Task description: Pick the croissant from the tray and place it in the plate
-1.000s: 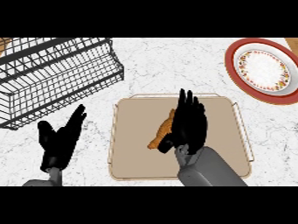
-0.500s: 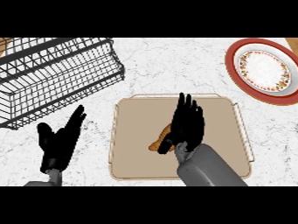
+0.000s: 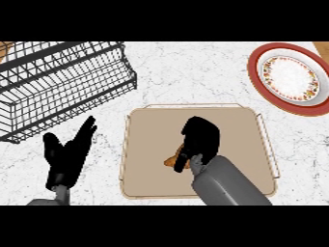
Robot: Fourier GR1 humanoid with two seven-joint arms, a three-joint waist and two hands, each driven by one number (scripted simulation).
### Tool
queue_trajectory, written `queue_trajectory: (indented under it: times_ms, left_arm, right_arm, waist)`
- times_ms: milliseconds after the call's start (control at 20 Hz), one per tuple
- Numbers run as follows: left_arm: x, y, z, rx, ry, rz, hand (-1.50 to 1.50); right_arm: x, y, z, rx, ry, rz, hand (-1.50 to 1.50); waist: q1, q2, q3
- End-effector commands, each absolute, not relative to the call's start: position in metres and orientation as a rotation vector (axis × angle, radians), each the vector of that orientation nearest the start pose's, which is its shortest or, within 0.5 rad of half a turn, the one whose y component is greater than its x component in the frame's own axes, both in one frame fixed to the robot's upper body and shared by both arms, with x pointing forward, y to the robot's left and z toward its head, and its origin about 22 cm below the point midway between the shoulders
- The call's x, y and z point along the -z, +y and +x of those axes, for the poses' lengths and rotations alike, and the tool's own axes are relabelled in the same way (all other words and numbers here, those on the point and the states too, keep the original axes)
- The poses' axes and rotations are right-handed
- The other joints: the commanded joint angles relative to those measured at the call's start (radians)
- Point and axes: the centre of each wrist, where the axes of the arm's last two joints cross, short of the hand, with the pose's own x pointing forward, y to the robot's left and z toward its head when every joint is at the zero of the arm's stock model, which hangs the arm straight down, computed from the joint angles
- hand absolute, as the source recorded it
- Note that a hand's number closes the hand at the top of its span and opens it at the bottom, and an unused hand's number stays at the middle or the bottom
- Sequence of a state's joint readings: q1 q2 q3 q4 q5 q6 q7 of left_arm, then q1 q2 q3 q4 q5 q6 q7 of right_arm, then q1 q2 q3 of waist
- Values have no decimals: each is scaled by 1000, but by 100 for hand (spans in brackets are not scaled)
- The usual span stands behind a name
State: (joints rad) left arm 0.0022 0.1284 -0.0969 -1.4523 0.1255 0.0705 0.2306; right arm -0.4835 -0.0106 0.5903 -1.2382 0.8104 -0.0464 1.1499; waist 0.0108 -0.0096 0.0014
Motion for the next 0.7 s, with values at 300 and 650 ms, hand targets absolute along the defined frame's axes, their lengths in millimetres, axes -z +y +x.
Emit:
queue_trajectory:
  times_ms: [300, 650]
  left_arm:
    - [30, 243, 223, 4, -1197, -2, 0]
    - [25, 229, 238, 56, -1226, -40, 0]
  right_arm:
    - [-49, -33, 286, -736, -890, -1105, 150]
    - [-117, -96, 397, -300, -916, -1316, 150]
  waist:
    - [-4, 6, -2]
    - [60, 51, -2]
